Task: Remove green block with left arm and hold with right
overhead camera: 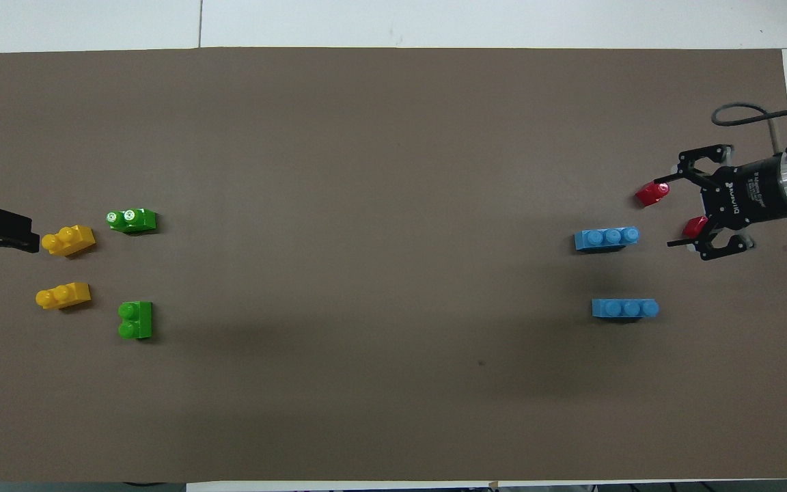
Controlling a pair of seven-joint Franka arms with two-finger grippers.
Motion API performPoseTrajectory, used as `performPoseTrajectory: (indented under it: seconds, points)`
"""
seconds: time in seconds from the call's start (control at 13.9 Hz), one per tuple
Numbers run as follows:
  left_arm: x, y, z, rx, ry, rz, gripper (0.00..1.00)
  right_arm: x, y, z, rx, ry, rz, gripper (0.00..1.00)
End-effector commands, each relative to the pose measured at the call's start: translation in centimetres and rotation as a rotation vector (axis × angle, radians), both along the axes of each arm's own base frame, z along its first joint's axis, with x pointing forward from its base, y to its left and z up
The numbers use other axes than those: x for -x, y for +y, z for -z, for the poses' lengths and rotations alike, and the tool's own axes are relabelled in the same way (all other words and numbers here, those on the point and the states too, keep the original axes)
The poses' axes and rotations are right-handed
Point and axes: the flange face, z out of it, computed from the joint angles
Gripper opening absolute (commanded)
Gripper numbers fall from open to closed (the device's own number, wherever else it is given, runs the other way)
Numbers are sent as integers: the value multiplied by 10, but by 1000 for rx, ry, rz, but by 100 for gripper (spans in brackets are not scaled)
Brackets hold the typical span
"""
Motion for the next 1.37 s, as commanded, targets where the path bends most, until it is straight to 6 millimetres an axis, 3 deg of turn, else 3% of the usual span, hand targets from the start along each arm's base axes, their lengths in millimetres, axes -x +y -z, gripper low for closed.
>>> performPoseTrajectory:
  seconds: [0.0,0.22,0.29,0.43,0.58,0.94,1.3]
  points:
    - [8,-2,3,-2,31,-1,100,5,7,-49,77,-54,-103,99]
    - [16,-5,11,-6,58,-5,100,14,27,-91,124,-133,-301,99]
    - [16,-12,11,-6,51,6,100,14,42,-104,157,-156,-392,99]
    - [5,-17,10,-9,-9,22,100,21,60,-130,215,-186,-579,99]
    - [7,-25,10,-15,19,37,100,30,67,-143,245,-225,-725,99]
    - [11,-35,10,-13,18,48,100,33,66,-149,341,-308,-1177,99]
    - [11,-27,4,-13,4,36,100,32,57,-149,373,-335,-1314,99]
